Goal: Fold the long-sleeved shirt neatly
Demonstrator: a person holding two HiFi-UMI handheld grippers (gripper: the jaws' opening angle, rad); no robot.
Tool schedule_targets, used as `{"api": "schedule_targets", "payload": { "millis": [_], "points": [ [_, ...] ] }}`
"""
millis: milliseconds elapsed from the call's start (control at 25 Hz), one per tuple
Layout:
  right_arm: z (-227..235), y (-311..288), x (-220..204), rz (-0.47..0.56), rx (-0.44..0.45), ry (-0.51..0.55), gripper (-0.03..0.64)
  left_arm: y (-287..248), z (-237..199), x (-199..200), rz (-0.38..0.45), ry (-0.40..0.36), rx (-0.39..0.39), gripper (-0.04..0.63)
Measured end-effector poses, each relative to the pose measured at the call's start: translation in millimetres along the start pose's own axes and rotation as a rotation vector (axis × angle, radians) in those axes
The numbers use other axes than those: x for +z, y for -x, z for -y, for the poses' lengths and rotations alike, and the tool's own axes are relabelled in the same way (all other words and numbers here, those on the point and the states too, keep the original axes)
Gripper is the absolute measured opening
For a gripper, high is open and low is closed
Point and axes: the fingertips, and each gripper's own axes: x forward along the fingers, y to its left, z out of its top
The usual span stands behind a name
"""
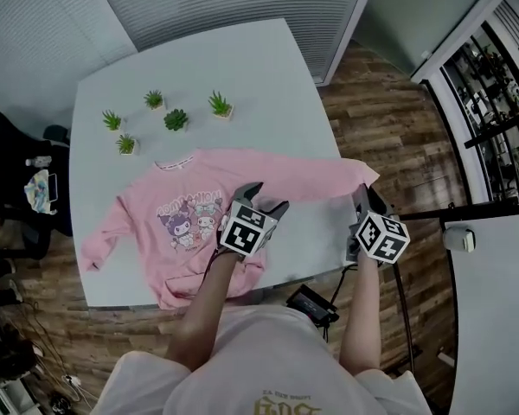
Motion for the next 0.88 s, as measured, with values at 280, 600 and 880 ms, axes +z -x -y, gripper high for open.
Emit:
{"api": "schedule_targets", "payload": {
  "millis": [280, 600, 880],
  "points": [
    [-17, 5, 20, 0.035, 0.039, 0.047, 0.041, 31, -12, 3, 0.03, 0.017, 0.071, 0.322],
    [-65, 0, 33, 0.059, 0.122, 0.115, 0.041, 71, -41, -6, 0.057, 0.06, 0.165, 0.324],
    [-106, 1, 41, 0.076, 0.205, 0.155, 0.041, 105, -60, -7, 0.1, 0.095, 0.245, 0.324]
  ]
}}
